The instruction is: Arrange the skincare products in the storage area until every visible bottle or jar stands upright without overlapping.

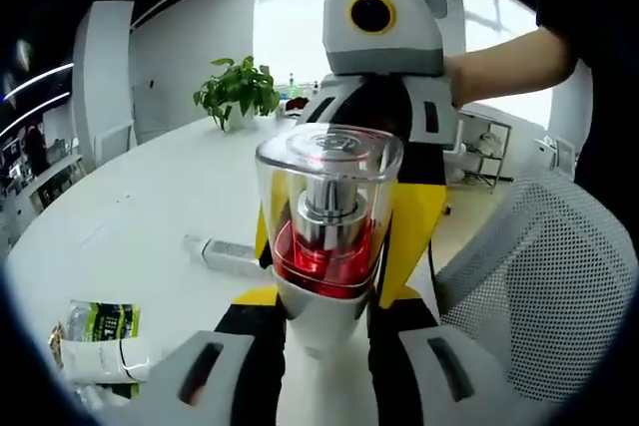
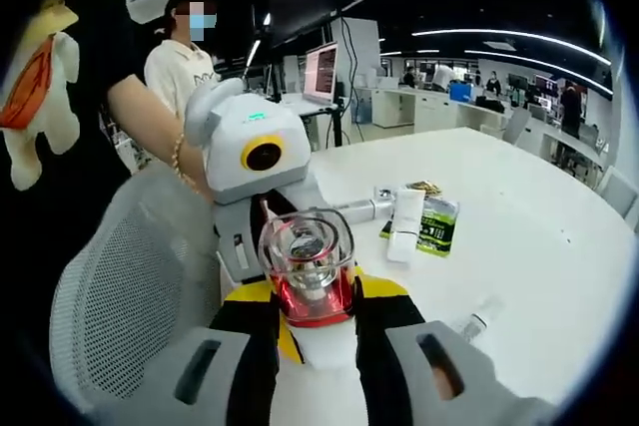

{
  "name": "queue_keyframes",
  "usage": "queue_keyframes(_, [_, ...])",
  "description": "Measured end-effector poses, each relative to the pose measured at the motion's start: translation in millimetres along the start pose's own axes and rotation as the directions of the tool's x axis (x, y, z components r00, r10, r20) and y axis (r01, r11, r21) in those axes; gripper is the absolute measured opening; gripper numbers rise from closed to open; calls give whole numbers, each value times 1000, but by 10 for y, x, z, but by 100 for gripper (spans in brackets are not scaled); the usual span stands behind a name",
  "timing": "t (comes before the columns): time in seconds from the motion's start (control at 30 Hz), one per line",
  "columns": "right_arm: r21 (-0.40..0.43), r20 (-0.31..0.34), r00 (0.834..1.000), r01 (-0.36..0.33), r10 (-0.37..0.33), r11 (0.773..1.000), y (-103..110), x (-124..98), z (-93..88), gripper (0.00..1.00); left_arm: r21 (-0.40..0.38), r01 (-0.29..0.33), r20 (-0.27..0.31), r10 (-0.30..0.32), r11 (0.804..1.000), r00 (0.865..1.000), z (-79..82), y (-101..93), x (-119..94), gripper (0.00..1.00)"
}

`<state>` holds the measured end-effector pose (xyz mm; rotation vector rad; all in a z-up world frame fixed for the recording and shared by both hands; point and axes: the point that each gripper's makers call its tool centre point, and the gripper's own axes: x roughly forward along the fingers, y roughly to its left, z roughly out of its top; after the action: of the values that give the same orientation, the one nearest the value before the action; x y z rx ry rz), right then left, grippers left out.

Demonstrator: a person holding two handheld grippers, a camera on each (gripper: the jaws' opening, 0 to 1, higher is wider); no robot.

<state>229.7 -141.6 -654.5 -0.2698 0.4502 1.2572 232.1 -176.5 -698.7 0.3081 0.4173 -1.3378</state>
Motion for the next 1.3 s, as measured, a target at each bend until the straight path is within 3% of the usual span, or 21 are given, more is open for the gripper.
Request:
queue_keyframes(0.43, [37, 68, 997, 18, -21, 999, -287, -45, 5, 29, -6, -19, 55, 19, 1000, 998, 93, 224, 132, 27])
queue_keyframes(1.3, [33, 107, 993, 46, -50, 998, -920, -65, 64, 29, -23, -53, 119, 56, 998, 991, 288, 803, 400, 28])
